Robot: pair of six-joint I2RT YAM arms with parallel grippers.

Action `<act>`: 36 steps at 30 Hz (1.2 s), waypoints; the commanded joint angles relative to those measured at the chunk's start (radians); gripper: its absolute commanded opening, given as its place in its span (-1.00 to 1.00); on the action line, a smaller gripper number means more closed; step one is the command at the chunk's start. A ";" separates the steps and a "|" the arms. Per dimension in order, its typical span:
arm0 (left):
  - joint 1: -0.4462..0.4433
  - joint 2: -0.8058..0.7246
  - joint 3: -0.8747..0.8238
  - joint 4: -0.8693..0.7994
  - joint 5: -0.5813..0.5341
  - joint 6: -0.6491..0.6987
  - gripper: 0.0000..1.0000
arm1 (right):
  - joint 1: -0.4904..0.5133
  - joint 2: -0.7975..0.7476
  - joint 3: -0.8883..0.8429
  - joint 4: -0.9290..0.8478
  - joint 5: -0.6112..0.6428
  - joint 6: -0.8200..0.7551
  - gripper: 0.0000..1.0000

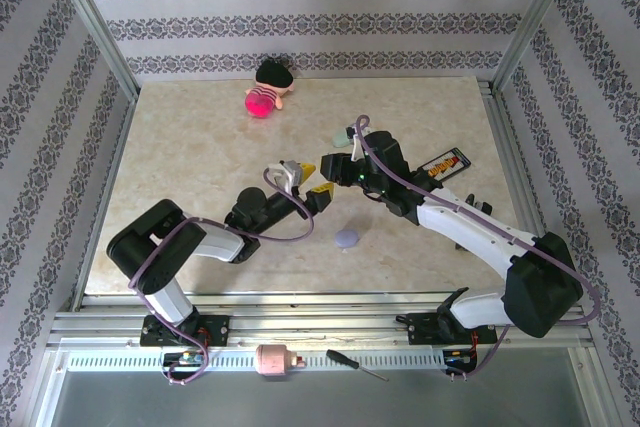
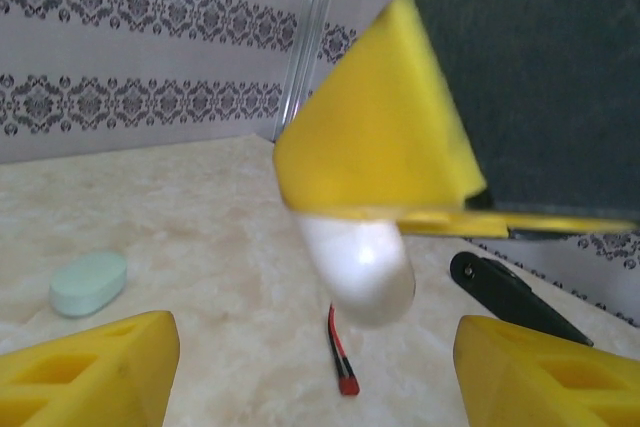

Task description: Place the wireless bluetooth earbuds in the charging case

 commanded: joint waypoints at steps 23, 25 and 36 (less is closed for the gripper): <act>-0.014 -0.014 0.027 0.087 0.190 0.011 -0.64 | -0.051 -0.137 -0.055 0.051 -0.246 -0.117 0.44; -0.010 -0.036 0.009 0.087 0.257 0.017 -0.64 | -0.083 -0.188 -0.086 0.087 -0.328 -0.146 0.48; 0.017 -0.187 -0.032 0.060 0.516 -0.028 -0.65 | -0.246 -0.367 -0.236 0.169 -0.812 -0.300 0.26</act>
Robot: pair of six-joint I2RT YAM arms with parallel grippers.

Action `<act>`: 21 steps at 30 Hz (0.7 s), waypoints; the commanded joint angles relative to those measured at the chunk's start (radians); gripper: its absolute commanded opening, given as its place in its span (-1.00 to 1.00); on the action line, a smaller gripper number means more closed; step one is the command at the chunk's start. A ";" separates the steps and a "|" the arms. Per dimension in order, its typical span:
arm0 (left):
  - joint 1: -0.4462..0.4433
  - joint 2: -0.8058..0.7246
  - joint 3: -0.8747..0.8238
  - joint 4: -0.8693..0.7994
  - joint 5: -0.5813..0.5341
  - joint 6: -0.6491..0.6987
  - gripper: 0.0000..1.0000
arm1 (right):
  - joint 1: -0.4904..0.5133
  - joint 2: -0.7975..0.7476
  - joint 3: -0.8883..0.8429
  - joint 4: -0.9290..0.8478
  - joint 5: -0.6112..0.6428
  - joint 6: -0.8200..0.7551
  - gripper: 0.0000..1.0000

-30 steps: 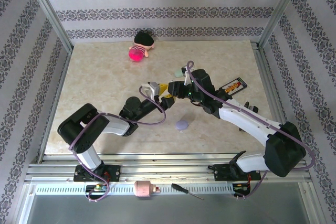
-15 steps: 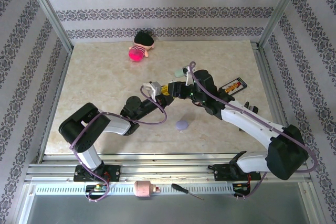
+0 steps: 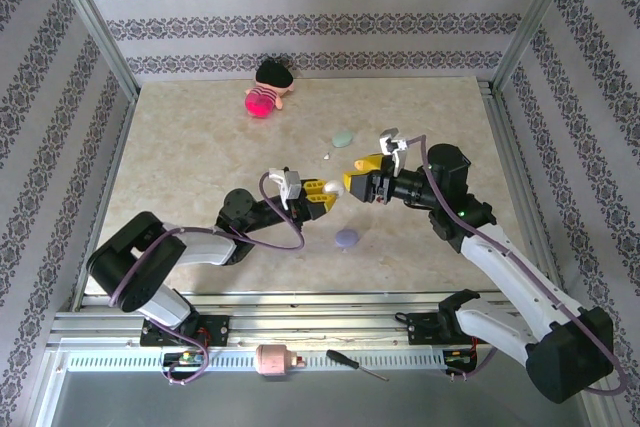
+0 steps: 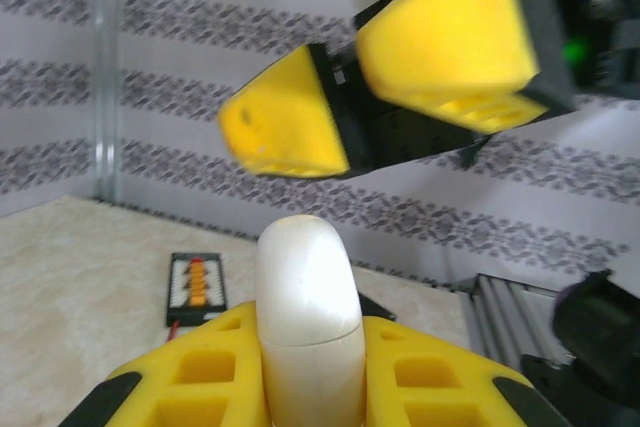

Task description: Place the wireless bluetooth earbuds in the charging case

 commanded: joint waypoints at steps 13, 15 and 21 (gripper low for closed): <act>0.014 -0.091 0.034 -0.052 0.142 -0.050 -0.67 | 0.033 0.060 -0.004 0.012 -0.269 -0.139 0.15; 0.014 -0.092 0.033 -0.042 0.146 -0.059 -0.67 | 0.034 0.065 -0.002 0.009 -0.250 -0.141 0.10; 0.014 -0.095 0.022 -0.016 0.145 -0.078 -0.67 | 0.034 0.067 0.001 -0.011 -0.233 -0.151 0.01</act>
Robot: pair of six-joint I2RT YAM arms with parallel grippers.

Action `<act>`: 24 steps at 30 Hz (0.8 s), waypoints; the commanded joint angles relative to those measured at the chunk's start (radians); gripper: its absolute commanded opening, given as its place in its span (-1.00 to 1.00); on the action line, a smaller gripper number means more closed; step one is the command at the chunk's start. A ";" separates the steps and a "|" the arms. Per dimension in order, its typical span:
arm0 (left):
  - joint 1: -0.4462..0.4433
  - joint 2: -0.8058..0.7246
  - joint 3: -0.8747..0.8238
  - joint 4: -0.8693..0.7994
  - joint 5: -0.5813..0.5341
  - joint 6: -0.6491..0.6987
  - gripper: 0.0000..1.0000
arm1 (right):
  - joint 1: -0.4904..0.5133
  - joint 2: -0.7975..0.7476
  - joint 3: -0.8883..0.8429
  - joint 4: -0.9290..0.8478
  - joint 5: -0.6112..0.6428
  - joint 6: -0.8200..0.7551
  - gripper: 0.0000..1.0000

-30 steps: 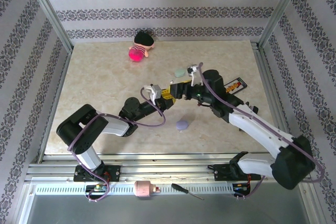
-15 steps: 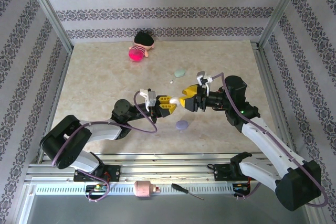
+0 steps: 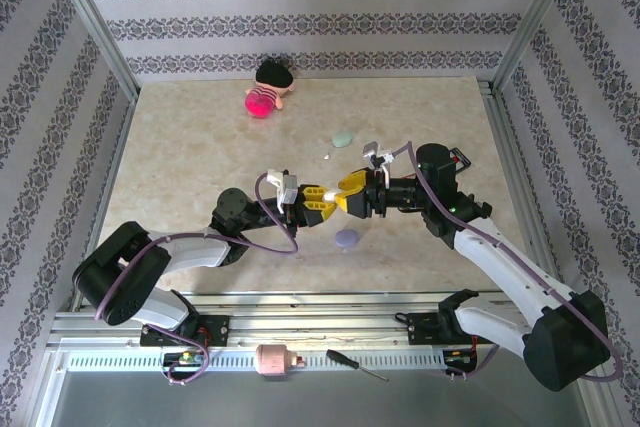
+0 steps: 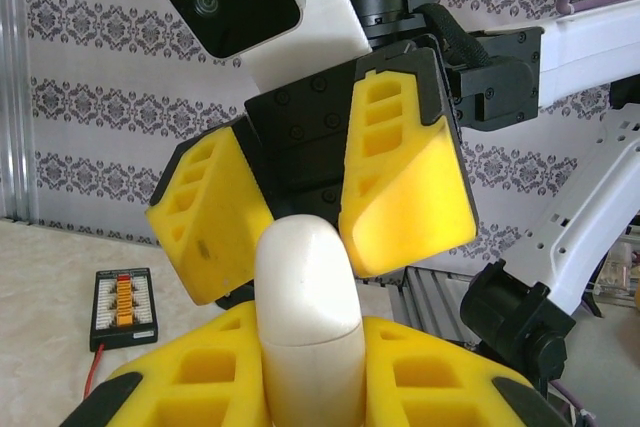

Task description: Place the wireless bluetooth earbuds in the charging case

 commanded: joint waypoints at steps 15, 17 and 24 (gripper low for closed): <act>0.013 -0.004 0.020 0.061 0.002 -0.098 -0.60 | 0.019 -0.007 0.002 -0.003 -0.078 -0.066 -0.64; 0.012 -0.004 0.019 0.058 0.001 -0.098 -0.54 | 0.021 -0.014 0.002 -0.003 -0.072 -0.072 -0.65; 0.013 0.006 0.020 0.062 0.005 -0.116 -0.23 | 0.024 -0.040 -0.001 -0.022 -0.051 -0.117 -0.71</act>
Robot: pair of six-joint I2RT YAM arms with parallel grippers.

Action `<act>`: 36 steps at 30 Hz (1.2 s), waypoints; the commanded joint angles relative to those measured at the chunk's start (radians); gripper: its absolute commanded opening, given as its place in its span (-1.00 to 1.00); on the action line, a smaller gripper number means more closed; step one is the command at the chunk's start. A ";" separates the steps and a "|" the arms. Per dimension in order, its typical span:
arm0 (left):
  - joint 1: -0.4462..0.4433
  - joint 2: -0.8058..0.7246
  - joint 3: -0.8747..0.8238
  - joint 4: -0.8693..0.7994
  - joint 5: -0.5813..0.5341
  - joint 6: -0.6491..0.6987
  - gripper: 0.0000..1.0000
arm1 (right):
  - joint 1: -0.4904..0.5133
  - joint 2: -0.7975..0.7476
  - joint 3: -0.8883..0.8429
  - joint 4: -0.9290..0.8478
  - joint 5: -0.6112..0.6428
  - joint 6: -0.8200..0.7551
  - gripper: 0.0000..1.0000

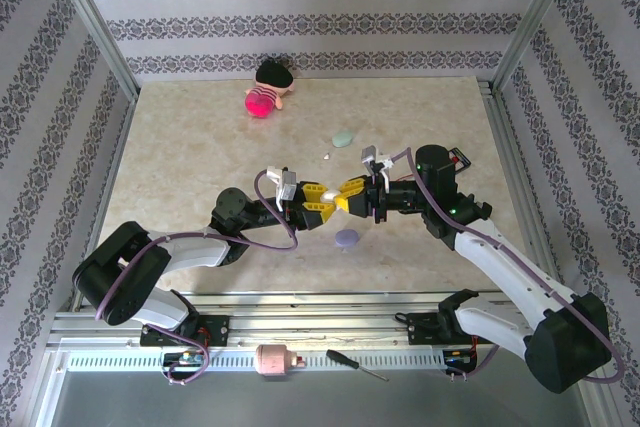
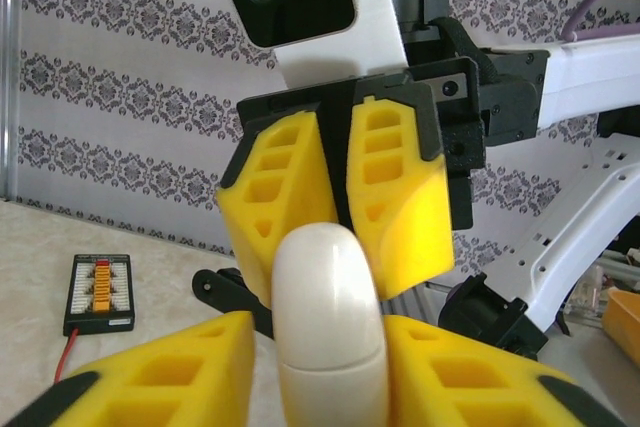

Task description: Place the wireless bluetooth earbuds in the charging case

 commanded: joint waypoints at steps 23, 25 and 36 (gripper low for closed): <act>0.008 -0.058 0.035 -0.203 0.032 0.065 -0.10 | 0.018 -0.022 0.063 -0.135 -0.004 -0.139 -0.80; 0.007 -0.056 0.036 -0.203 0.041 0.066 -0.06 | 0.021 -0.019 0.064 -0.137 0.001 -0.140 -0.80; 0.008 -0.051 0.041 -0.198 0.056 0.067 -0.54 | 0.041 0.004 0.092 -0.218 0.037 -0.195 -0.79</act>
